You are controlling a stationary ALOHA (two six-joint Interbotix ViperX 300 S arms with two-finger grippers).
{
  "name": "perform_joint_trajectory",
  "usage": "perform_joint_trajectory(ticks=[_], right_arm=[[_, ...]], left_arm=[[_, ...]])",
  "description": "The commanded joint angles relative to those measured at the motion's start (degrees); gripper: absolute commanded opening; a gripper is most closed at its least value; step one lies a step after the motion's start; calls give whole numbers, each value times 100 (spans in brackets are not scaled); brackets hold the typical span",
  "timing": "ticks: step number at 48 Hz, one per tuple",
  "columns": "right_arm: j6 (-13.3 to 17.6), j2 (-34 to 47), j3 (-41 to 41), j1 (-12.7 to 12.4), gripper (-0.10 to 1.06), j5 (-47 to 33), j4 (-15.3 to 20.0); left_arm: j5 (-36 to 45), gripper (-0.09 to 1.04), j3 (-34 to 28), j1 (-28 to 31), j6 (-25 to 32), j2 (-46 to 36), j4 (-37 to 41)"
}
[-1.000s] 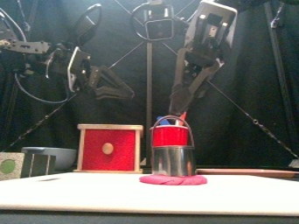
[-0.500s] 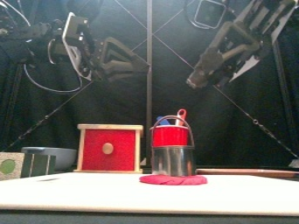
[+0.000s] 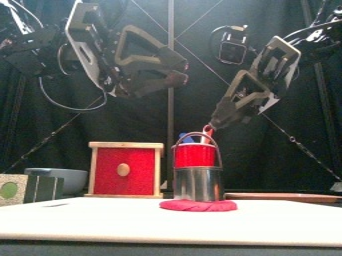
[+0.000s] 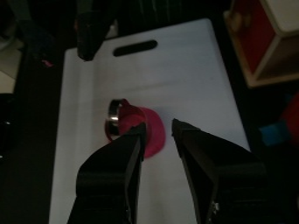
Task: Get the cutter from the drawer then cut the dough then place the extra dough in the bowl
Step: Cut the dough
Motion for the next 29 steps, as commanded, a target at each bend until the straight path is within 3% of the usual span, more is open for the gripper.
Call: perform_joint_trajectory(ticks=[1, 6, 13, 20, 29], right_arm=[[18, -141, -185, 0, 71, 448, 44], [0, -114, -220, 9, 71, 202, 193], [-70, -53, 79, 44, 71, -1134, 193], [-105, 202, 615, 9, 71, -2593, 316], [-149, 817, 923, 62, 70, -3718, 545]], left_arm=[[114, 76, -35, 0, -9, -35, -211], [325, 76, -88, -9, 0, -62, -571], [211, 76, -105, -18, 62, 26, -659], [-492, 76, 35, -9, 105, 229, -466], [-1195, 76, 264, -18, 26, 501, -448]])
